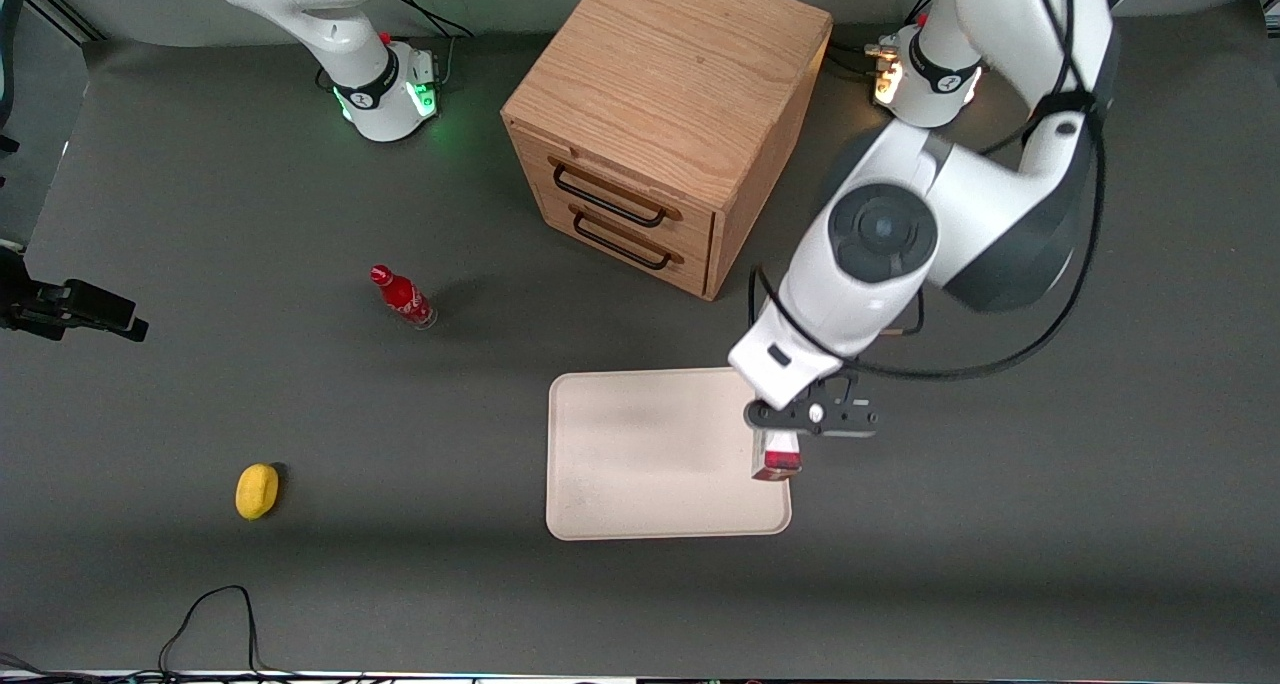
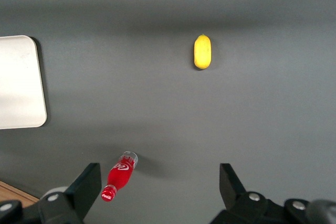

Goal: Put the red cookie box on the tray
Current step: 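Lower the cookie box onto the tray and open the left gripper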

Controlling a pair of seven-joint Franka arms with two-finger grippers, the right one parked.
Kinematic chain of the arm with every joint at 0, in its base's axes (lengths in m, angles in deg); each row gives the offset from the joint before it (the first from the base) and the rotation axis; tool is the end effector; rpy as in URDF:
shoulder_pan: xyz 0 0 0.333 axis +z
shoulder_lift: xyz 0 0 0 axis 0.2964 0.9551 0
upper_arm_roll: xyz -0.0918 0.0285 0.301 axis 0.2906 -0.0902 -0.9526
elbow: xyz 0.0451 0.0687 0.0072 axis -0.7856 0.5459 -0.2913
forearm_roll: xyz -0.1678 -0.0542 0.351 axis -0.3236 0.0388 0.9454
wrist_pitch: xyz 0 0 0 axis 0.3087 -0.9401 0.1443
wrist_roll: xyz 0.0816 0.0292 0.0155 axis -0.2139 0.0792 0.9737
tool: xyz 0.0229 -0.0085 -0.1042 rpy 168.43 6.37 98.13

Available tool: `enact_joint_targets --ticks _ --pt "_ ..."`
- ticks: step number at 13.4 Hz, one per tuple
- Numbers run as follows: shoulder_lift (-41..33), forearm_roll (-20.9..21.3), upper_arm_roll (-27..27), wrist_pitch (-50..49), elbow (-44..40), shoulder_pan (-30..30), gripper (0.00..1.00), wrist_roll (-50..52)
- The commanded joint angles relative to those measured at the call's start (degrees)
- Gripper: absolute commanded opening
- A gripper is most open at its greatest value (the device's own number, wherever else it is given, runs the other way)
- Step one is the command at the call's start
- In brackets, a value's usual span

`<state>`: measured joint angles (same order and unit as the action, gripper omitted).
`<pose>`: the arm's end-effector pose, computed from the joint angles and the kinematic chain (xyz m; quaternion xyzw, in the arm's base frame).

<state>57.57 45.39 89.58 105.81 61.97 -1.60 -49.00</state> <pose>0.6534 -0.3589 0.4543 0.9996 -0.0146 0.0041 0.0246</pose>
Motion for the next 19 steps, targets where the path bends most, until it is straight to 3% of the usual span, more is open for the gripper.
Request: enact_joint_targets --ticks 1,5,14,15,16,17,19 --pt "3.64 0.92 -0.35 4.87 0.87 -0.05 0.00 1.05" --pt "5.40 1.10 -2.03 14.45 7.90 -0.14 0.00 1.05" --pt "11.65 1.10 -3.43 19.74 8.00 -0.49 0.00 2.63" --pt "11.65 1.18 -3.43 19.74 8.00 -0.49 0.37 2.46" --pt "11.65 1.97 -3.95 19.74 8.09 -0.67 0.87 2.37" --pt "11.56 3.11 -4.22 19.74 8.09 -1.02 1.00 2.89" --pt "11.21 3.29 -4.22 19.66 8.00 -1.02 1.00 4.83"
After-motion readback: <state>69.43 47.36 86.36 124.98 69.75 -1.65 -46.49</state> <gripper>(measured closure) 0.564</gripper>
